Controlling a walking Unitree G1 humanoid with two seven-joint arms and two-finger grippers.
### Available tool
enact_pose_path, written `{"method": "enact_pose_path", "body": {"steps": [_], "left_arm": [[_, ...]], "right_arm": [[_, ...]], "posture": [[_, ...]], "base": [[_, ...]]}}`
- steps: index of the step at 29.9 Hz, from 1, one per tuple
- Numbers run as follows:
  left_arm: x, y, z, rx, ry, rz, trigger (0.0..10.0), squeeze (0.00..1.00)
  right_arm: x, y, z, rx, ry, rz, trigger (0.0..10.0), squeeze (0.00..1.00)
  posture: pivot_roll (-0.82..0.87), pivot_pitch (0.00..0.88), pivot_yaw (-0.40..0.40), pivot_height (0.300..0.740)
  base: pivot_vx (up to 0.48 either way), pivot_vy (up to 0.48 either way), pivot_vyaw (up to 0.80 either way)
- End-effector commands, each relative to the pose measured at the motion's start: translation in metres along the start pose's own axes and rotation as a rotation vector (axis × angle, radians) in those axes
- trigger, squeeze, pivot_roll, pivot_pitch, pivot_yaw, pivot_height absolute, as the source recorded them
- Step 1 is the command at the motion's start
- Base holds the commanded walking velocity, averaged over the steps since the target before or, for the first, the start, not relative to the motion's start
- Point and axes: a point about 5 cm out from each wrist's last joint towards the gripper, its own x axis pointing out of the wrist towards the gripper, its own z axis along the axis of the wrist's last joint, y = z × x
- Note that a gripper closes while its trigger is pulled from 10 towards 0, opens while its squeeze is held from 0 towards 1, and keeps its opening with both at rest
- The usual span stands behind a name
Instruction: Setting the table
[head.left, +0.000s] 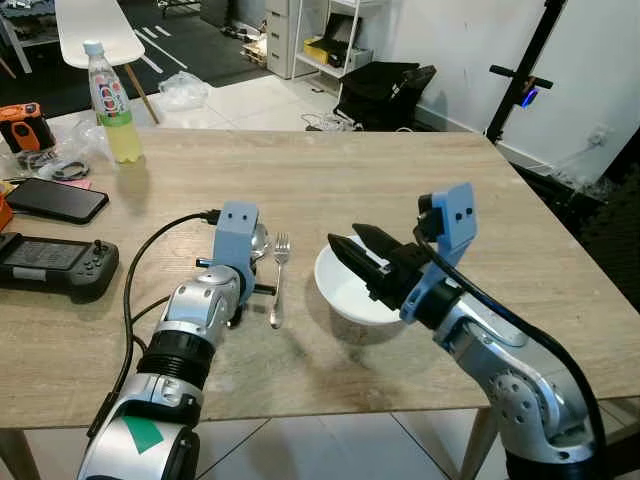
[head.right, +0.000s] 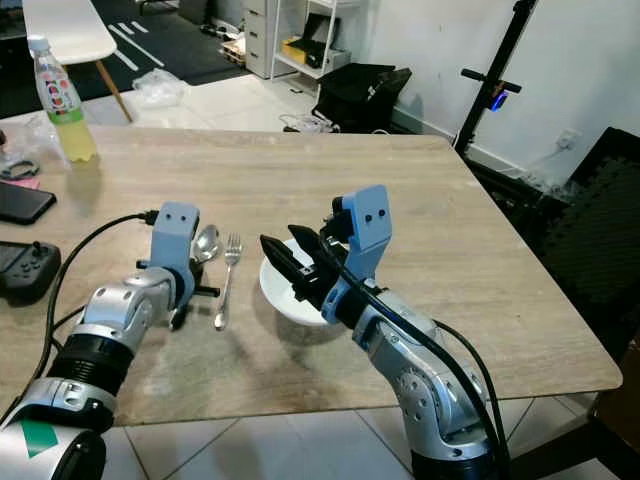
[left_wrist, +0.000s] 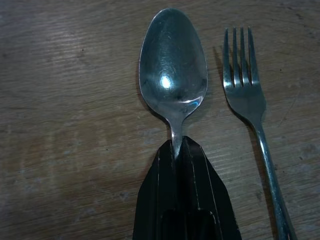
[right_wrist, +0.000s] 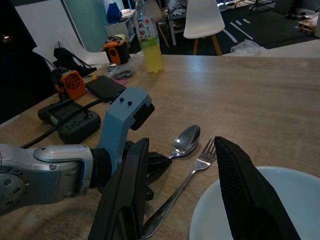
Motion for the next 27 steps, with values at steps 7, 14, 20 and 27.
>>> {"method": "enact_pose_path", "body": {"steps": [7,14,20,27], "left_arm": [[0.0033,-0.0016,-0.0177,-0.014,0.079,0.002,10.0,0.00],[0.0006,-0.0041,-0.0228,-0.003,0.103,-0.013,10.0,0.00],[-0.0011,-0.0052,-0.0256,-0.040,0.116,-0.007,10.0,0.00],[-0.0002,-0.0012,-0.0228,-0.029,0.105,0.014,10.0,0.00]], "right_arm": [[-0.0012,0.0029,-0.0003,0.008,-0.001,0.017,10.0,0.00],[-0.0015,0.0028,-0.0001,0.005,-0.002,0.017,10.0,0.00],[-0.0005,0.0030,-0.0006,0.007,-0.002,0.022,10.0,0.00],[0.0011,0.0038,-0.0005,0.007,-0.003,0.027,10.0,0.00]], "posture": [[0.16,0.180,0.003,0.740],[0.16,0.175,0.005,0.740],[0.17,0.174,-0.001,0.740],[0.17,0.174,-0.001,0.740]], "base": [[0.000,0.000,0.00],[0.000,0.000,0.00],[0.000,0.000,0.00],[0.000,0.000,0.00]]}}
